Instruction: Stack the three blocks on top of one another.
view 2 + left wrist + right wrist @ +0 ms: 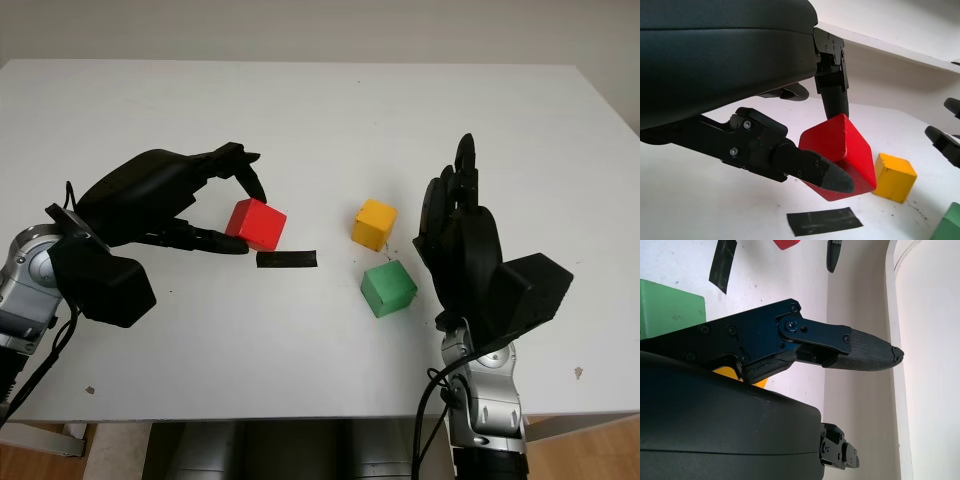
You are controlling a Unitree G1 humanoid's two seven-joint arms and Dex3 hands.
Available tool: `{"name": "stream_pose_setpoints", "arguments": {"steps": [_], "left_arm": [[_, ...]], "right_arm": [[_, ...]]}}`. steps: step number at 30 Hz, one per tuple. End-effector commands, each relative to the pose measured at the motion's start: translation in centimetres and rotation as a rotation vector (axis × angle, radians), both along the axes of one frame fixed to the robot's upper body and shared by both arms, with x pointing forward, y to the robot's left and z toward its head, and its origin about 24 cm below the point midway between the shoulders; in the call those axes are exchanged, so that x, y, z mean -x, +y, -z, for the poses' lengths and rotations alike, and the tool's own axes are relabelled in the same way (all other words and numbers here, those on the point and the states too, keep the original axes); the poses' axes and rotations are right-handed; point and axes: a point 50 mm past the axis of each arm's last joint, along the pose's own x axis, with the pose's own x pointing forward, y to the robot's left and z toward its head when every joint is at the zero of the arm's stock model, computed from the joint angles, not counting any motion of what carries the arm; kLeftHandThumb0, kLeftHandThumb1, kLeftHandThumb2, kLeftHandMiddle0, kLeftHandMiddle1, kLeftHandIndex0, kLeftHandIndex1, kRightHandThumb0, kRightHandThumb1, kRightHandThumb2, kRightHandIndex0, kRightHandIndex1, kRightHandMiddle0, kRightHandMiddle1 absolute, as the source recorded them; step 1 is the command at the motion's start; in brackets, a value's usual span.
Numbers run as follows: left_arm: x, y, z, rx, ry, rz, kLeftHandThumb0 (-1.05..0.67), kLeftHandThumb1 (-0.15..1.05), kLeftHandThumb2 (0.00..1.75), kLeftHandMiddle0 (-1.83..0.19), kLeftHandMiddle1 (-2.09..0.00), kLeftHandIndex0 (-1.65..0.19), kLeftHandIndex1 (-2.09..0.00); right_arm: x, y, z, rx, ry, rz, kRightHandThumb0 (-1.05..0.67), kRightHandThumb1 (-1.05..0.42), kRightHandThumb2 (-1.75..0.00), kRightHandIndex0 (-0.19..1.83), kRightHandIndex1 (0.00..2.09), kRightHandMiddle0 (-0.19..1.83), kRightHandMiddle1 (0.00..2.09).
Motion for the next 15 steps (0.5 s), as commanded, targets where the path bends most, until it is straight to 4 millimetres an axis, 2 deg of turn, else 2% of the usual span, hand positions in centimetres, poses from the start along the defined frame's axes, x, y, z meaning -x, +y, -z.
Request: {"name": "stream_pose_setpoints", "arguments": {"steps": [1, 4, 9, 13, 15], "left_arm": [[-0.2, -0.9, -0.1, 0.007, -0.005, 0.024, -0.43, 1.05, 0.09, -0.36, -0.06, -0.28, -1.49], [-0.5, -1.6, 0.4, 0.008, -0.01, 0.033, -0.43, 1.05, 0.08, -0.35, -0.06, -0.29, -1.46], [-0.7, -3.1, 1.7, -0.004, -0.023, 0.048, -0.44, 1.05, 0.1, -0.34, -0.05, -0.23, -1.63], [-0.9, -4.1, 3.0, -0.01, -0.004, 0.046, -0.43, 1.05, 0.07, -0.35, -0.06, -0.28, -1.55], [-0.9, -4.4, 3.6, -0.015, 0.006, 0.046, -0.43, 1.05, 0.1, -0.33, -0.04, -0.24, -1.59]], "right_arm": [[0.2, -0.1, -0.3, 0.001, -0.017, 0.0, -0.76, -1.05, -0.65, -0.19, 0.0, -0.19, 0.0], [0.2, 0.0, -0.3, 0.0, -0.017, -0.001, -0.76, -1.05, -0.65, -0.19, 0.0, -0.19, 0.0], [0.2, -0.1, -0.3, 0.006, -0.02, -0.005, -0.76, -1.05, -0.65, -0.19, 0.0, -0.19, 0.0], [0.2, -0.1, -0.3, -0.001, -0.02, 0.003, -0.77, -1.05, -0.64, -0.19, 0.0, -0.19, 0.0], [0.3, -0.1, -0.3, -0.006, -0.018, 0.005, -0.77, -1.05, -0.64, -0.19, 0.0, -0.19, 0.0]]}}
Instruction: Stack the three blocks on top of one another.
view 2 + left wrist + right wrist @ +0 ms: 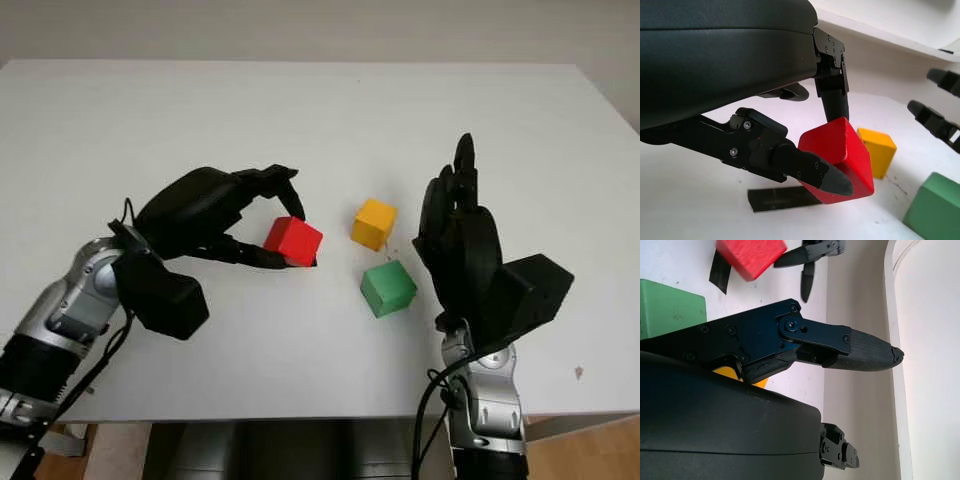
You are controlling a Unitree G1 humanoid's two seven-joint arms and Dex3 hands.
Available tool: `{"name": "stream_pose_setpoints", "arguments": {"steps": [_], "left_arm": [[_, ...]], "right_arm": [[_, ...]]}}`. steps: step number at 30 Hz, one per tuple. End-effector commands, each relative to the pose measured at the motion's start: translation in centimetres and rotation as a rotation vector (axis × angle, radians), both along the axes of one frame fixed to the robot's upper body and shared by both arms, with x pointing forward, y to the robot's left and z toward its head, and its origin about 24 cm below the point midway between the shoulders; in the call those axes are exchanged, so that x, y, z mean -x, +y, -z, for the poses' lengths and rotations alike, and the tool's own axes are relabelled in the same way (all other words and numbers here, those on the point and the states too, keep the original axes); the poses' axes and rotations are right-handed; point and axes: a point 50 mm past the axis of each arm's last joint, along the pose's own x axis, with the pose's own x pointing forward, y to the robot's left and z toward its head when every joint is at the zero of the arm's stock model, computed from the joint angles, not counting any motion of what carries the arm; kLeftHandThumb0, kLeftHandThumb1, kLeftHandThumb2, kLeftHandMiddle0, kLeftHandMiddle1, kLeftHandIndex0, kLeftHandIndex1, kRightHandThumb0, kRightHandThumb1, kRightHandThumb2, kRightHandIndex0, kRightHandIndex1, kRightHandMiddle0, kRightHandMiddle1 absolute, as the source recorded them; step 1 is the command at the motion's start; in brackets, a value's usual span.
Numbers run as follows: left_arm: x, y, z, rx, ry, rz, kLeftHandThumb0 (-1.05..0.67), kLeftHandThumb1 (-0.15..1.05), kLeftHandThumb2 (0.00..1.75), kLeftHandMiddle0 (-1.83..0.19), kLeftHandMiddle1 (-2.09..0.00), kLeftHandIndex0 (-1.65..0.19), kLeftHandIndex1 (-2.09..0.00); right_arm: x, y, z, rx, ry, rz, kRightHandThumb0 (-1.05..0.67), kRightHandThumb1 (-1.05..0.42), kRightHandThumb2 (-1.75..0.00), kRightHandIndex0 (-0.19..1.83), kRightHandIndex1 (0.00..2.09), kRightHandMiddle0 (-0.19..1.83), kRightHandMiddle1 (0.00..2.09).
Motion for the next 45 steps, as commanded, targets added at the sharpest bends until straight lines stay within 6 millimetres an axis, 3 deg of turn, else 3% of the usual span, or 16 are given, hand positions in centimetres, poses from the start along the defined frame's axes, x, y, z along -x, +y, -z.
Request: {"name": "stream_pose_setpoints", "arguments": {"steps": [1, 9, 19, 45], "left_arm": [[-0.1, -0.5, 0.2, 0.002, 0.001, 0.006, -0.43, 1.05, 0.1, -0.33, -0.04, -0.23, -1.6], [-0.3, -1.4, 1.9, 0.005, 0.012, 0.002, -0.42, 1.05, 0.1, -0.32, -0.02, -0.22, -1.64], [-0.5, -0.8, 2.9, -0.002, 0.002, -0.05, -0.41, 1.05, 0.1, -0.34, -0.01, -0.19, -1.61], [-0.3, 0.5, 2.4, -0.114, -0.074, -0.151, -0.41, 1.03, 0.05, -0.37, -0.02, -0.32, -1.46]], "right_arm": [[0.3, -0.1, -0.3, -0.005, -0.016, 0.007, -0.77, -1.05, -0.63, -0.19, 0.0, -0.19, 0.0], [0.4, -0.1, -0.3, -0.009, -0.015, -0.005, -0.77, -1.05, -0.64, -0.19, 0.0, -0.19, 0.0], [0.5, -0.1, -0.1, -0.002, -0.013, 0.003, -0.75, -1.05, -0.66, -0.19, 0.0, -0.19, 0.0], [0.3, -0.3, -0.2, 0.001, -0.007, 0.002, -0.77, -1.05, -0.64, -0.19, 0.0, -0.19, 0.0]]}}
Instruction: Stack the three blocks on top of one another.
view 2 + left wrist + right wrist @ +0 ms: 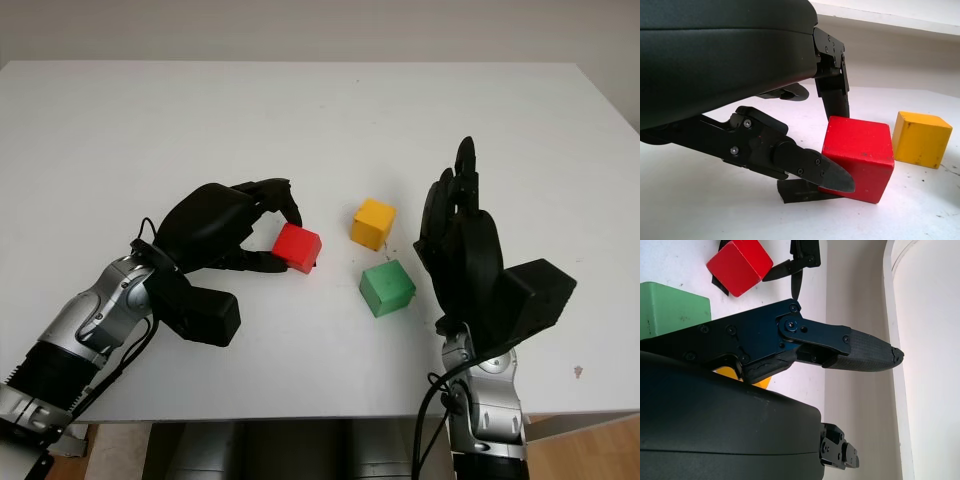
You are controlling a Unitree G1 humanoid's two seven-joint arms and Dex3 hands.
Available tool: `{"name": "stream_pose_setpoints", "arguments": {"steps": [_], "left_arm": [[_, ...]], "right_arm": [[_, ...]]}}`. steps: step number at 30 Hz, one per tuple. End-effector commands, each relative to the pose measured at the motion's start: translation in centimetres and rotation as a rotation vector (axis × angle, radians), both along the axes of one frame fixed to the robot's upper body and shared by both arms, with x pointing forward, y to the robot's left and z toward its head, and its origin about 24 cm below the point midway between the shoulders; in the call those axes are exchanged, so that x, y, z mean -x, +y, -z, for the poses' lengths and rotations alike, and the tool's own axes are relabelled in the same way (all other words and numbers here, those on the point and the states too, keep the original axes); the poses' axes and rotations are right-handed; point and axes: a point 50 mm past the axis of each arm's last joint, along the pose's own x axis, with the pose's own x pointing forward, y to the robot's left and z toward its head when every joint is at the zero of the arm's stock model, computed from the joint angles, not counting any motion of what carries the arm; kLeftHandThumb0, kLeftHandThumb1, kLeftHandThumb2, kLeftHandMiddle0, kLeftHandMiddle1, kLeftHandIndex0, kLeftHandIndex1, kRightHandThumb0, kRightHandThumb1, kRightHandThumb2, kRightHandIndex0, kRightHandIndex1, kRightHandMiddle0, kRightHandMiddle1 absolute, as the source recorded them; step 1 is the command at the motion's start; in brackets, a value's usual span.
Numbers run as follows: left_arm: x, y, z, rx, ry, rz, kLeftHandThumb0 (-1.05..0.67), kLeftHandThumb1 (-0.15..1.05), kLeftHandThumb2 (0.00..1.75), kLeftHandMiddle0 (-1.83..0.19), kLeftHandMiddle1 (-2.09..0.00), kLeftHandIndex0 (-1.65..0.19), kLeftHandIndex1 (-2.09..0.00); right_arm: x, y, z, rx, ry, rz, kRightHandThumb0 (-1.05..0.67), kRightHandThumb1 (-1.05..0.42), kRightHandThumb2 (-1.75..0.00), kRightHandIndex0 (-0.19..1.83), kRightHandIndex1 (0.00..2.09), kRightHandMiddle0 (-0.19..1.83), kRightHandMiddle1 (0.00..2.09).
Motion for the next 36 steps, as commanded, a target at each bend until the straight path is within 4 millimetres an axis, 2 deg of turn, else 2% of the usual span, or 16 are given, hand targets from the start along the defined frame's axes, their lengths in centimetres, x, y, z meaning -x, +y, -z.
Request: {"name": "stream_pose_setpoints", "arguments": {"steps": [1, 5, 13, 20, 30, 31, 33, 34, 36], "left_arm": [[0.28, 0.15, 0.41, -0.012, 0.009, -0.004, -0.41, 1.03, 0.05, -0.37, -0.02, -0.32, -1.48], [0.28, 0.17, 0.49, -0.003, 0.005, -0.005, -0.39, 1.02, 0.05, -0.38, -0.03, -0.3, -1.71], [0.27, 0.36, 0.67, 0.002, 0.014, -0.019, -0.38, 1.02, 0.05, -0.37, -0.04, -0.29, -1.86], [0.21, 0.53, 0.61, 0.001, 0.008, -0.028, -0.39, 1.02, 0.05, -0.37, -0.04, -0.28, -1.9], [0.15, 0.66, 0.3, -0.016, 0.007, -0.039, -0.39, 1.01, 0.05, -0.36, -0.04, -0.27, -1.85], [0.16, 0.66, 0.27, -0.018, 0.011, -0.045, -0.41, 1.01, 0.05, -0.36, -0.04, -0.26, -1.77], [0.18, 0.67, 0.26, -0.028, 0.014, -0.056, -0.51, 1.02, 0.05, -0.31, -0.04, -0.29, -1.24], [0.19, 0.68, 0.26, -0.032, 0.015, -0.06, -0.57, 1.03, 0.05, -0.26, -0.04, -0.32, -0.85], [0.21, 0.69, 0.26, -0.04, 0.016, -0.066, -0.61, 1.04, 0.05, -0.2, -0.05, -0.36, -0.51]], "right_arm": [[-0.03, -0.27, -0.38, 0.013, -0.011, 0.005, -0.77, -1.05, -0.64, -0.19, 0.0, -0.19, 0.0], [0.0, -0.26, -0.43, 0.017, -0.013, 0.006, -0.76, -1.05, -0.64, -0.19, 0.0, -0.19, 0.0], [0.03, -0.27, -0.38, 0.007, -0.013, 0.004, -0.76, -1.05, -0.64, -0.19, 0.0, -0.19, 0.0], [0.05, -0.21, -0.34, 0.007, -0.013, 0.003, -0.75, -1.05, -0.64, -0.19, 0.0, -0.19, 0.0], [0.01, -0.25, -0.31, 0.011, -0.013, 0.005, -0.77, -1.05, -0.65, -0.19, 0.0, -0.19, 0.0], [0.01, -0.25, -0.31, 0.01, -0.012, 0.004, -0.77, -1.05, -0.65, -0.19, 0.0, -0.19, 0.0], [0.02, -0.25, -0.31, 0.01, -0.012, 0.003, -0.76, -1.05, -0.65, -0.19, 0.0, -0.19, 0.0], [0.02, -0.25, -0.31, 0.01, -0.012, 0.003, -0.77, -1.05, -0.64, -0.19, 0.0, -0.19, 0.0], [0.03, -0.24, -0.32, 0.009, -0.013, 0.005, -0.77, -1.05, -0.64, -0.19, 0.0, -0.19, 0.0]]}}
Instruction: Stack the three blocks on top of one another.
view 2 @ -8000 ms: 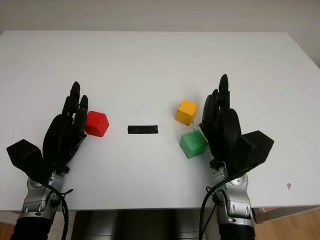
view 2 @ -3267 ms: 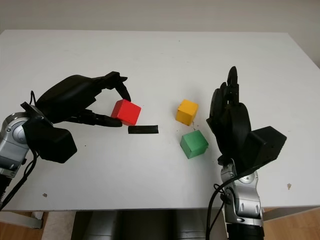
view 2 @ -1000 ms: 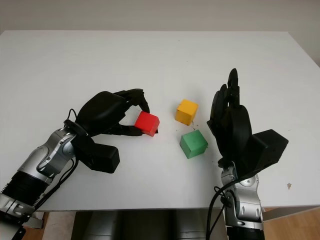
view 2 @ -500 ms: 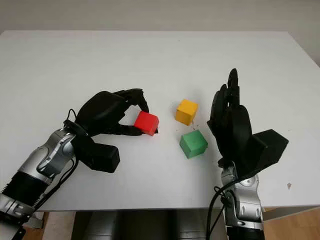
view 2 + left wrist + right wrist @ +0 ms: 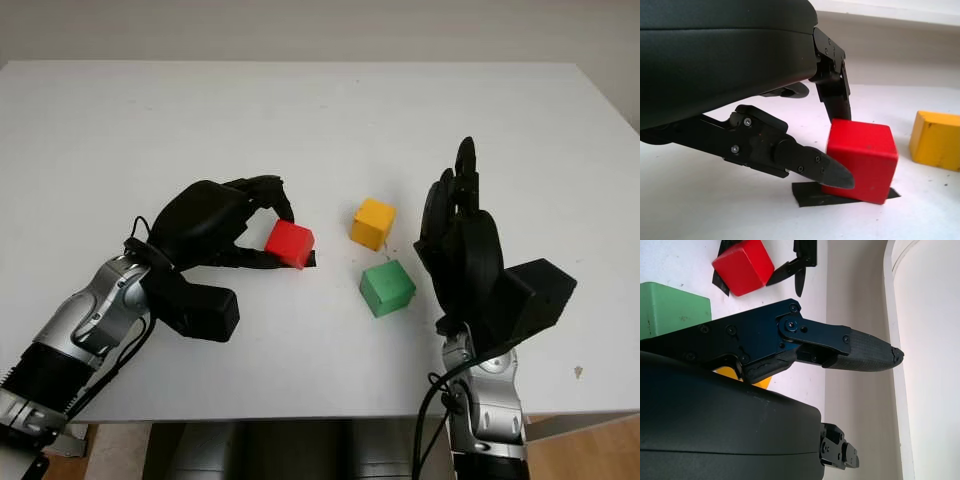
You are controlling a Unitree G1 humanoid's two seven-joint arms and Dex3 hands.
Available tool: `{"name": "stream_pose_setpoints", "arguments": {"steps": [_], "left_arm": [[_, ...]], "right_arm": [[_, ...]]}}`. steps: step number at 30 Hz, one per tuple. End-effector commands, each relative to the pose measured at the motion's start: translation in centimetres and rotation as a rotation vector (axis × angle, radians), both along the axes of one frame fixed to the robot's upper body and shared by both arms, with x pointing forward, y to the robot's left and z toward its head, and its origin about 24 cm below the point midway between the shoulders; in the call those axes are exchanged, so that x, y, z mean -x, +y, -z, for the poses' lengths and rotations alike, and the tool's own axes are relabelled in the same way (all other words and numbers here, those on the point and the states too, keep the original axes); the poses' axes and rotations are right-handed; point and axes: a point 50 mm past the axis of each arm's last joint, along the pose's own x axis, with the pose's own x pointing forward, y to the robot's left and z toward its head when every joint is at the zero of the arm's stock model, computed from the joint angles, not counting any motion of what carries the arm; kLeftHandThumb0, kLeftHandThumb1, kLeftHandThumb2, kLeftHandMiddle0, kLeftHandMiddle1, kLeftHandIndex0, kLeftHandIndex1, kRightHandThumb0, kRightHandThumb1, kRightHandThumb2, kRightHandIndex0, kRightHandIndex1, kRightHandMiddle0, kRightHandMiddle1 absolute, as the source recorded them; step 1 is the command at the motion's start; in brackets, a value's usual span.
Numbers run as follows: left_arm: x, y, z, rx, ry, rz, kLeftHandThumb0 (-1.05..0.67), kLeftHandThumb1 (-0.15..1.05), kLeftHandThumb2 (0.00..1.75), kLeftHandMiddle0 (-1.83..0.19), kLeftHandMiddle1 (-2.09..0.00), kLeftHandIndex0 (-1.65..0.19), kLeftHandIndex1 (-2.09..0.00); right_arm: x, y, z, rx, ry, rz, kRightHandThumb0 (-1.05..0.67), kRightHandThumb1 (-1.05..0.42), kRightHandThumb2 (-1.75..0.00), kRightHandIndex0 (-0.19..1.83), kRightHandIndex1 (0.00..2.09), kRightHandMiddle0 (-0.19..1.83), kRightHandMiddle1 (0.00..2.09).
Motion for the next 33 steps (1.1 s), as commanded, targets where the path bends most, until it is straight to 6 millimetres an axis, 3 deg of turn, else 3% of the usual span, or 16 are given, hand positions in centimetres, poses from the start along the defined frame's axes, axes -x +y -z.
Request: {"name": "stream_pose_setpoints", "arguments": {"steps": [1, 4, 11, 19, 24, 33], "left_arm": [[0.3, 0.1, 0.4, -0.02, 0.012, 0.0, -0.65, 1.04, 0.05, -0.16, -0.04, -0.35, -0.32], [0.4, 0.1, 0.4, -0.032, 0.018, -0.001, -0.7, 1.05, 0.08, -0.07, -0.03, -0.26, -0.12], [0.4, 0.1, 0.5, -0.002, 0.036, 0.007, -0.82, 1.05, 0.25, 0.12, -0.02, 0.14, -0.01], [0.9, 0.6, -0.2, 0.116, 0.056, 0.055, -0.95, 1.05, 0.47, 0.19, 0.0, 0.19, 0.0], [0.8, 2.5, -0.6, 0.404, 0.025, 0.028, -0.93, 1.05, 0.62, 0.19, 0.0, 0.19, 0.0], [-0.3, 6.9, 0.1, 0.96, 0.241, -0.093, -0.87, 1.05, 0.63, 0.19, 0.0, 0.19, 0.0]], "right_arm": [[0.0, -0.2, -0.3, 0.008, -0.013, 0.008, -0.77, -1.05, -0.64, -0.19, 0.0, -0.19, 0.0], [0.0, -0.3, -0.3, 0.007, -0.013, 0.007, -0.76, -1.05, -0.64, -0.19, 0.0, -0.19, 0.0], [0.0, -0.3, -0.3, 0.014, -0.014, 0.003, -0.76, -1.05, -0.65, -0.19, 0.0, -0.19, 0.0], [0.0, -0.2, -0.5, 0.019, -0.022, 0.027, -0.77, -1.05, -0.61, -0.19, 0.0, -0.19, 0.0], [-0.3, -0.6, -1.3, 0.011, -0.059, 0.029, -0.76, -1.05, -0.53, -0.19, 0.0, -0.19, 0.01], [-2.0, -3.2, -5.2, 0.17, -0.114, 0.043, -0.74, -1.05, -0.24, -0.19, 0.0, -0.18, 0.01]]}}
